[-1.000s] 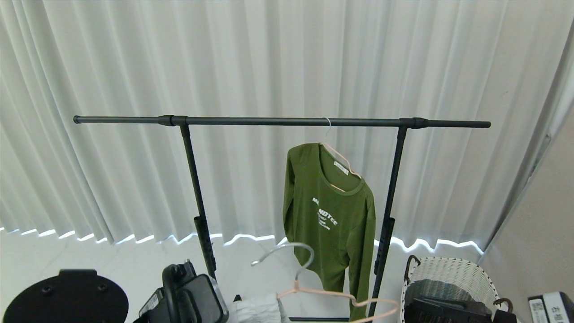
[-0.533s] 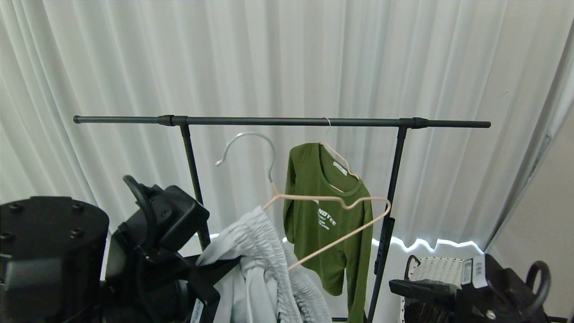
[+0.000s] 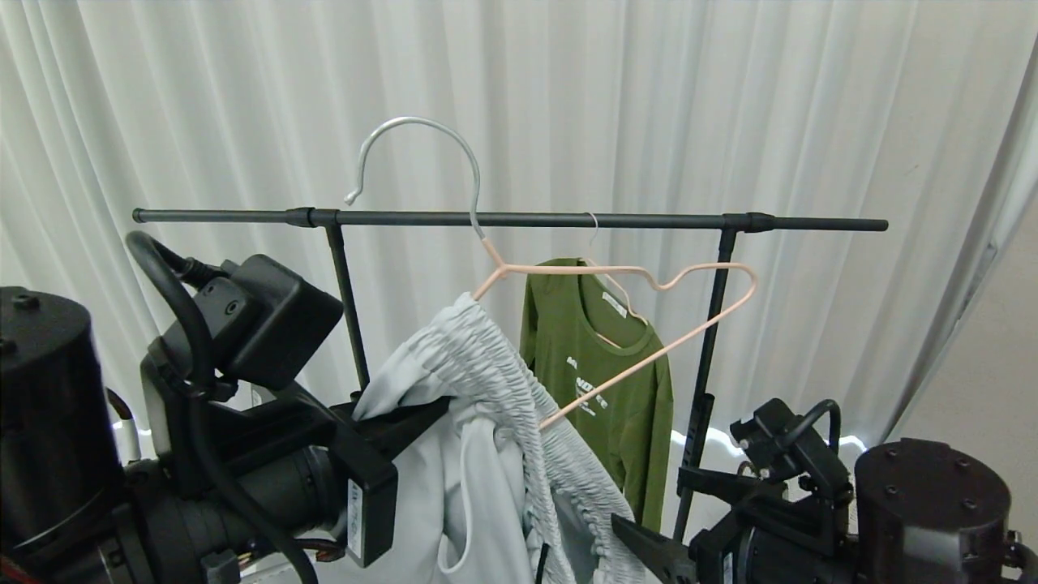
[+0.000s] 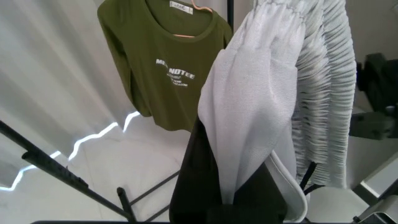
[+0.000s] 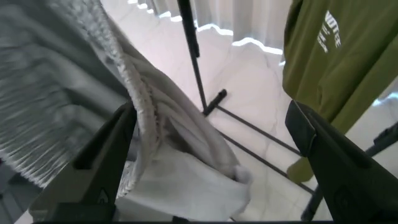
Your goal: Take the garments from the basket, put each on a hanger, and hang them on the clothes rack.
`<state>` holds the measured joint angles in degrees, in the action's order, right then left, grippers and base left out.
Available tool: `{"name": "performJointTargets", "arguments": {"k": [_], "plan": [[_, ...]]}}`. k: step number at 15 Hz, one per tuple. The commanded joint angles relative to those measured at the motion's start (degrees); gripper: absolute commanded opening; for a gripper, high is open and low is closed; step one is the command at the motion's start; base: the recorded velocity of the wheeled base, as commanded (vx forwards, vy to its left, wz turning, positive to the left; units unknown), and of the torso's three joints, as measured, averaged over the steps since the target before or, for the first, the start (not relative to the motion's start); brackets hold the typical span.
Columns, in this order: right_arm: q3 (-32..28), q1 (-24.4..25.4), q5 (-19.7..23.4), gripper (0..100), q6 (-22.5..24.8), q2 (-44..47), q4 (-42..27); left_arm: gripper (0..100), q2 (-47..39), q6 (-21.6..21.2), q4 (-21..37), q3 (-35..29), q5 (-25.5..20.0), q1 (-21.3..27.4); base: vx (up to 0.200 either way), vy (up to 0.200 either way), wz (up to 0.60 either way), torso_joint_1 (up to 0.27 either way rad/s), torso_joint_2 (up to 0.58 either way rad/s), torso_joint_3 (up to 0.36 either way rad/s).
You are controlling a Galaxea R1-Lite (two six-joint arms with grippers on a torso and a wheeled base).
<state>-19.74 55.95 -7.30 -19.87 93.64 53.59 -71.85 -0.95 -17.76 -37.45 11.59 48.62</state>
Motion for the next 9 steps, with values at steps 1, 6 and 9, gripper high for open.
{"name": "performJointTargets", "arguments": {"k": [1, 6, 9], "plan": [[0.14, -0.14, -0.26, 100, 0.01, 1.73, 0.02, 0, 0.13, -0.02, -0.08, -0.61, 0.10, 0.25, 0.000, 0.000, 0.00, 0.000, 0.00, 0.000], [0.49, 3.20, -0.17, 100, 0.10, 1.81, 0.02, 0, -0.31, -0.02, -0.87, -1.22, 0.01, 0.25, 0.000, 0.000, 0.00, 0.000, 0.00, 0.000], [0.49, 3.37, -0.17, 100, 0.10, 2.43, 0.02, 0, -0.13, -0.02, -0.87, -1.22, 0.01, 0.25, 0.000, 0.000, 0.00, 0.000, 0.00, 0.000]]}}
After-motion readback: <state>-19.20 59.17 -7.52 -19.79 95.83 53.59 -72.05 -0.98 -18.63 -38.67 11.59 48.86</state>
